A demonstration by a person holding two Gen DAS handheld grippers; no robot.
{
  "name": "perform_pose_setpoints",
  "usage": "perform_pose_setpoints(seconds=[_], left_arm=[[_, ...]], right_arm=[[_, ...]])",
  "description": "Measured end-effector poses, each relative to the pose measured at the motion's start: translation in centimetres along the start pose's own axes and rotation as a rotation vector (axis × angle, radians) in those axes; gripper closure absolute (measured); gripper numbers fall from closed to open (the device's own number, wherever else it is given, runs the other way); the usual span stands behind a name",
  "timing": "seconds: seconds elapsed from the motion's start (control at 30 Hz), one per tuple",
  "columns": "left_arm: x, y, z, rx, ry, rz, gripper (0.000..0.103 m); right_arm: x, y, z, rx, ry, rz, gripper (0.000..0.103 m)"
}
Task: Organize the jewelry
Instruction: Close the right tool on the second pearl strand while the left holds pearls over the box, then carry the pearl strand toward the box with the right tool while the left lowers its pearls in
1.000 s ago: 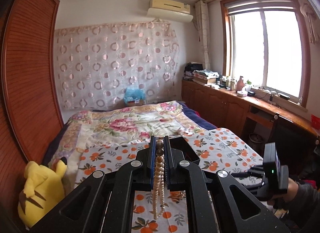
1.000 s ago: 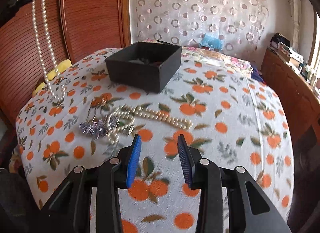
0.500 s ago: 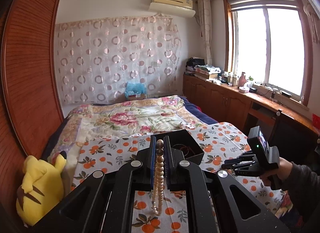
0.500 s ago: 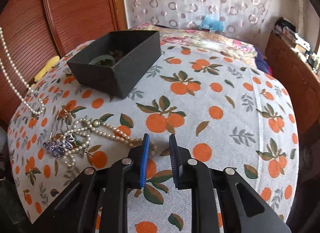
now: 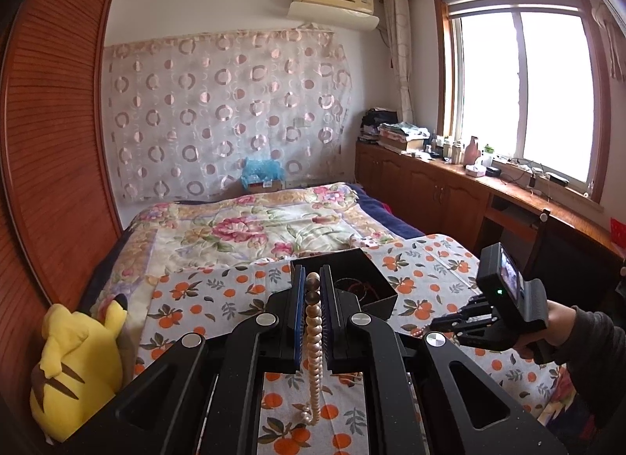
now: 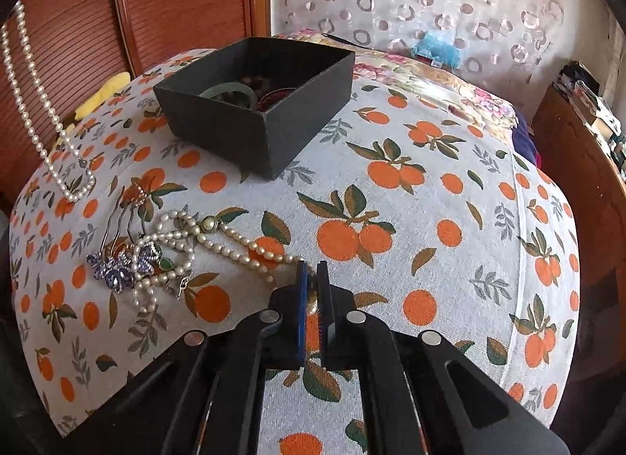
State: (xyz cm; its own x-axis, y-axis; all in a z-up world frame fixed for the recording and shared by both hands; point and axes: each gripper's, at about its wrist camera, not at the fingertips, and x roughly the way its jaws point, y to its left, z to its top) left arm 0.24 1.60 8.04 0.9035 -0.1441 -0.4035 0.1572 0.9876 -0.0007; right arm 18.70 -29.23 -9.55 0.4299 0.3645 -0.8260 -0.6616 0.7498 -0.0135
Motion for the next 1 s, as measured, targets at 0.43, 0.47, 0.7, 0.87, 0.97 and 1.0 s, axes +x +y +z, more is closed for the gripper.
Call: perform_pose_setpoints(seconds=[0.43,0.47,0.7,0.87,0.97,1.0], left_arm=[[0.5,0.3,0.9,-0.006,-0.02,0.01,0.096],[0.5,0.3,0.9,-0.006,-0.022,0.009,0.096],[0.3,0.3,2.6,-0.007,-0.051,-0.007,0.096],[0.7,-0.3,4.7,0.014,-0.071,-0.017,0.096],[1.0,-0.5,6.2,0.011,-0.08,-0.037,0.096],[1.0,-0.7,6.6,0.016,-0.085,-0.036,0.096]], right_arm=[[-8.9,0.7,2.1,0.006,-0.237,-0.031,0.098],[-9.9,0.9,2.6,0.001,-0.261,-0.033,0.098],[-14.0,1.7,5.3,-0.034,-0.349,-0.053,0.098],[-15.5,1.5,7.3,-0.031,-0.391,-0.062,0.098],[-16.5,0.9,8.7,-0.006,-0.428,-0.055,0.098],[-16.7,0.8,9.1,-0.002,-0.437,-0.053,0.098]])
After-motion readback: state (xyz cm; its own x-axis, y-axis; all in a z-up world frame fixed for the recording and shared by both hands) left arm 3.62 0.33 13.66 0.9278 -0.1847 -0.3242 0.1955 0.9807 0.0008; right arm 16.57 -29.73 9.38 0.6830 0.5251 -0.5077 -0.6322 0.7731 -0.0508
